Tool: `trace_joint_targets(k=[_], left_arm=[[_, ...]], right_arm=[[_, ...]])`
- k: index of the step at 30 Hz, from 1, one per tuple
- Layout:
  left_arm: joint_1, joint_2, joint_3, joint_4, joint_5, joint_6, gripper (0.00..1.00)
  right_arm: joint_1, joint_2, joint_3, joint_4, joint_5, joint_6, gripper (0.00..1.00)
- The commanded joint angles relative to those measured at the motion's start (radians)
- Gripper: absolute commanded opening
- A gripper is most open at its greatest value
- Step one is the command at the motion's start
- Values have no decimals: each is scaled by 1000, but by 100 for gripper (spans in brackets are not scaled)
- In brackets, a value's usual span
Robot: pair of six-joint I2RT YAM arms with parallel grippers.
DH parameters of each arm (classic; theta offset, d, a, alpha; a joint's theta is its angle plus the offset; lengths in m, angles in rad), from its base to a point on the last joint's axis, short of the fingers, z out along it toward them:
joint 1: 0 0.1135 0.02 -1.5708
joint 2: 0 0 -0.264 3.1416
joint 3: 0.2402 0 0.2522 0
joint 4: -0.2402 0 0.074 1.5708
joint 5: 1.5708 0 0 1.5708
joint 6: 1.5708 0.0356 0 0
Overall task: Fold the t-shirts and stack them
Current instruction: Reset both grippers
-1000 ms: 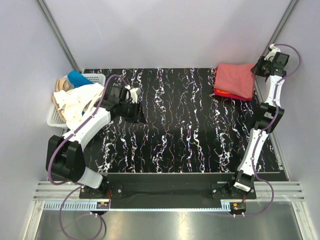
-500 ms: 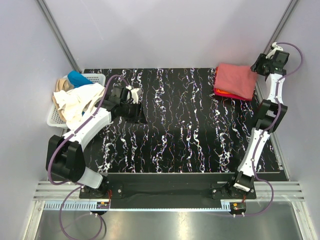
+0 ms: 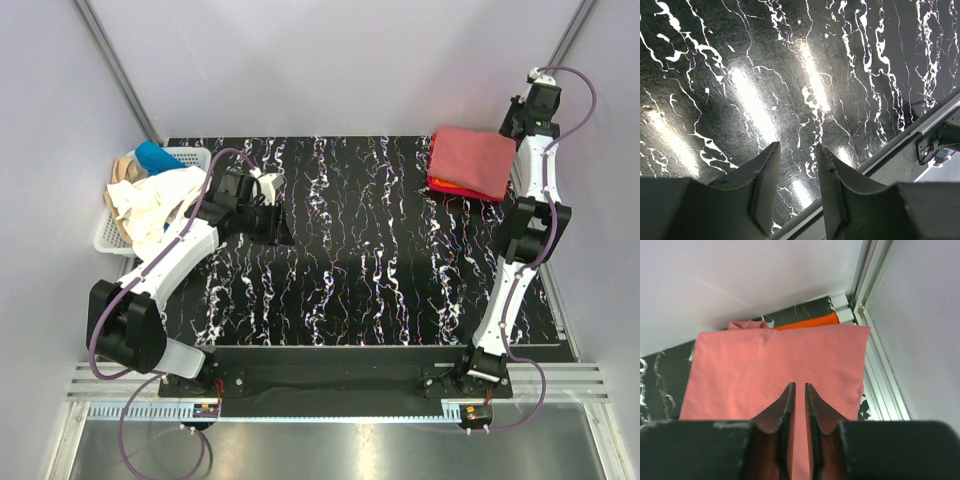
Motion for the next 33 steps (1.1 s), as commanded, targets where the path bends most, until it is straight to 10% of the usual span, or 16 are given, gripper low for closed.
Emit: trace_joint_targets(k=[1,15,33], left_arm=[[-6,-33,30,25,12,7,40],[-7,29,35,28,11,4,40],[-4,-36,102,71,81,-24,42]], right_arm=[[-14,68,36,-20,10,-11,17],[-55,360,427,-14,176,-20,15],[61,-324,-181,-233,-129,286,41]])
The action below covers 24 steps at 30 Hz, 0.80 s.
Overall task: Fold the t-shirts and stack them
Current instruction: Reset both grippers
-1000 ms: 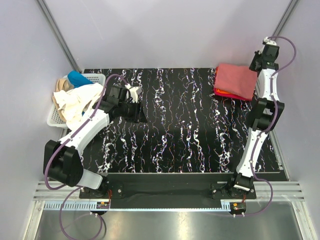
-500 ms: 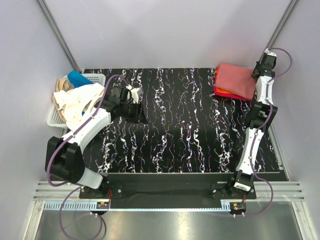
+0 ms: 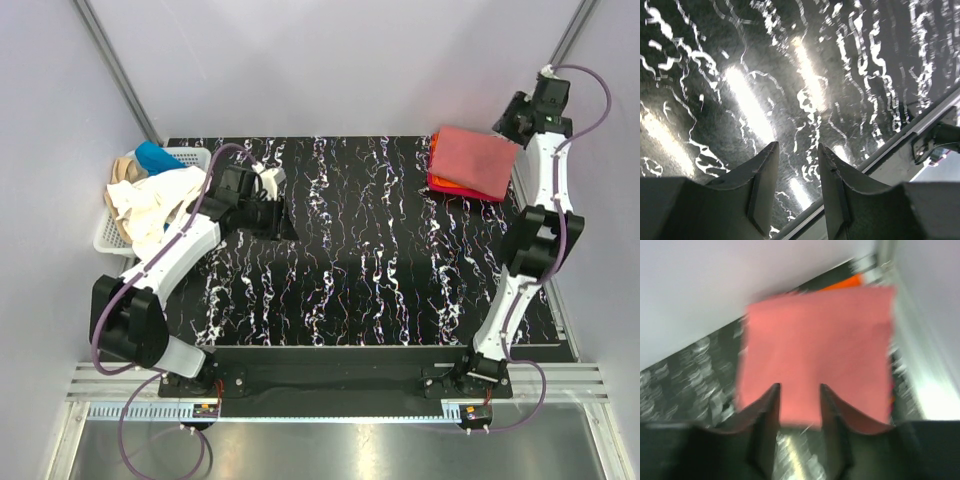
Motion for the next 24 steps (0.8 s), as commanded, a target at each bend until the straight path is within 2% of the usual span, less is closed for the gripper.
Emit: trace_joint_targets(k=[1,3,4,6,7,8,9,10,13,17,19,24], left_arm=[[-1,-89,106,71,72,-30,42],[-1,-117,120,128,109,-66,42],[-1,-146,137,145,112,-72,43],[-3,-173,154,171,104,-69,46],[-3,-196,171,176,100,-61,50],[-1,-209,176,177,81,-46,61],[-3,-224,173,176,72,-38,74],[0,-251,154,177,54,-27,99],[-1,-316,78,206,35,-21,99],[-1,-385,6,269,31,-18,99],[-3,-410,-11,298,32,-17,99],[-3,-423,-33,300,-3,3,99]], right_arm=[[102,-242,-144,-141,-136,132,47],[169,-403,-283,-111,-225,183,52],[195,-460,-434,-94,-271,201,56],[286,-610,-611,-69,-276,211,99],[321,-655,-656,-67,-276,218,99],[346,-737,-699,-67,-278,235,100],[367,-779,-783,-49,-332,267,100],[371,-822,-824,-34,-362,283,99],[372,-1000,-971,41,-415,356,100],[372,-1211,-1088,84,-338,344,100],[371,-1264,-1115,75,-247,321,100],[372,-1313,-1123,71,-208,310,100]])
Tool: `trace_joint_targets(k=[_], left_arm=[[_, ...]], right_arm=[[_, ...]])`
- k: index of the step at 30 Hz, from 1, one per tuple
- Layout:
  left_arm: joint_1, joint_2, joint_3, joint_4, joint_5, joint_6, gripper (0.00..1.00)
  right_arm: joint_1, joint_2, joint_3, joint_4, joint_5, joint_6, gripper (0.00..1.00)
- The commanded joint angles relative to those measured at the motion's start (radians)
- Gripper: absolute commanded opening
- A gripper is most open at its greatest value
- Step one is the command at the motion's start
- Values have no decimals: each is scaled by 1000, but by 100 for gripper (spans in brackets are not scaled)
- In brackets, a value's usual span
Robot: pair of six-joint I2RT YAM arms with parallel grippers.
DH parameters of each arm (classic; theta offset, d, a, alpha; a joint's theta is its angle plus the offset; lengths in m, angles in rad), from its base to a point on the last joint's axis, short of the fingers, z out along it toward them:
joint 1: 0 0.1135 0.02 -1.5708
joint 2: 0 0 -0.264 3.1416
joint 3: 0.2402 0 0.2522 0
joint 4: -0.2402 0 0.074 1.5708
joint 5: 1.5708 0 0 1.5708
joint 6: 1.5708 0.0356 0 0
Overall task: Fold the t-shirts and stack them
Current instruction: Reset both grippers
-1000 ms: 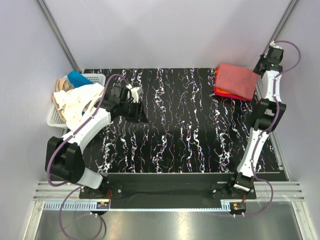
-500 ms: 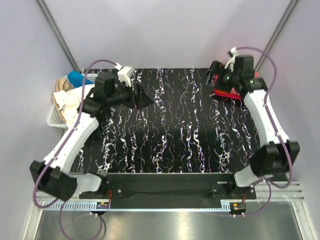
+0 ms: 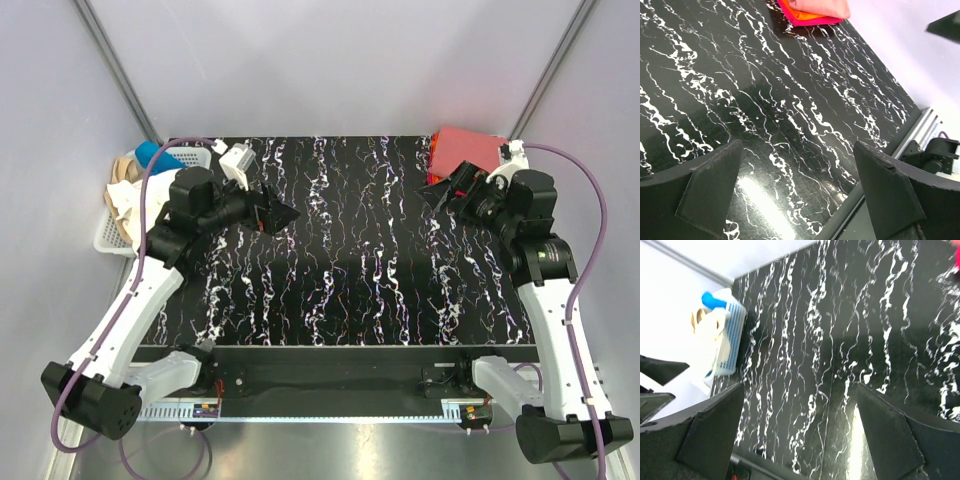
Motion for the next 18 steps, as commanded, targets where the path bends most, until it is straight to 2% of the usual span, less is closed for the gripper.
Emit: trace_joint_targets(k=[1,18], left_arm=[[-3,-34,-9,76,-35,28,99],[-3,-45,-17,91,-21,21,99]], right_arm=[[1,-10,-6,49,52,-2,100],[0,-6,-15,49,32,-3,100]])
